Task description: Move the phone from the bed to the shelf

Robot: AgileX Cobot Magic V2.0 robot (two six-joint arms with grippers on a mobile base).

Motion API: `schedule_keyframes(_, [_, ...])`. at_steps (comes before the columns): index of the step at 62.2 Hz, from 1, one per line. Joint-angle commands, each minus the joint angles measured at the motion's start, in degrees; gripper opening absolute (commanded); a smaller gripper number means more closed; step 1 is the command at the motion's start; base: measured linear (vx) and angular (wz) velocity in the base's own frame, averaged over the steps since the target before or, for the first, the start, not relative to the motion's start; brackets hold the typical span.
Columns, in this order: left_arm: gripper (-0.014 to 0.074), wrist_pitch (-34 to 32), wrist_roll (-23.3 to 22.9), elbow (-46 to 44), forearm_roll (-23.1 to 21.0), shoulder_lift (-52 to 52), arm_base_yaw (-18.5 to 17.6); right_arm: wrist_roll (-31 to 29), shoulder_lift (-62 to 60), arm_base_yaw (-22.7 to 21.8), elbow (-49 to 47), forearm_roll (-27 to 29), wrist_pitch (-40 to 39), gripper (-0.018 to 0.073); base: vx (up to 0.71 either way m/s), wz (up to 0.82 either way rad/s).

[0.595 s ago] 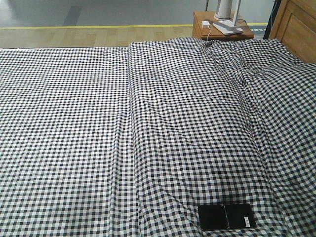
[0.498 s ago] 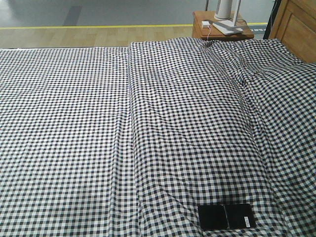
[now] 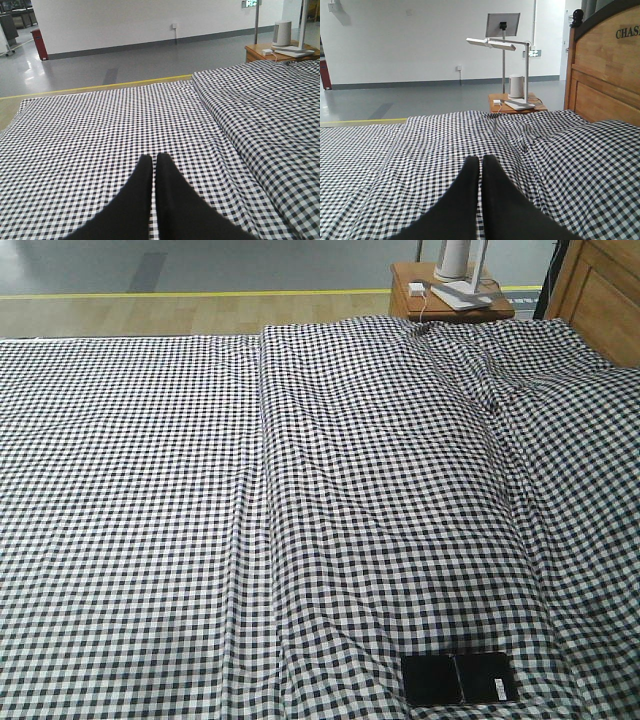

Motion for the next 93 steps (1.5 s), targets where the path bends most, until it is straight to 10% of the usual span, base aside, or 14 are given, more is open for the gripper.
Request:
schedule_keyframes(1, [0.0001, -4.15, -0.33, -1.22, -0.52, -0.77, -0.20, 0.00, -0.68, -0.45, 0.25, -0.36, -4.30, -0.0009, 0.00, 0.00])
schedule_keyframes(46, [0.0001, -4.15, -0.33, -1.22, -0.52, -0.77, -0.20, 0.00, -0.66, -0.45, 0.25, -0.36, -6.13, -0.0009, 0.00, 0.00])
schedule_keyframes(63, [0.0001, -4.15, -0.33, -1.22, -0.52, -0.77, -0.20, 0.00, -0.66, -0.45, -1.00, -0.29, -24.95, -0.0008, 0.00, 0.00])
schedule_keyframes(93, [0.0001, -4.15, -0.33, -1.22, -0.52, -0.77, -0.20, 0.00, 11.99, -0.45, -33.35, -0.29, -14.71, -0.0006, 0.00, 0.00])
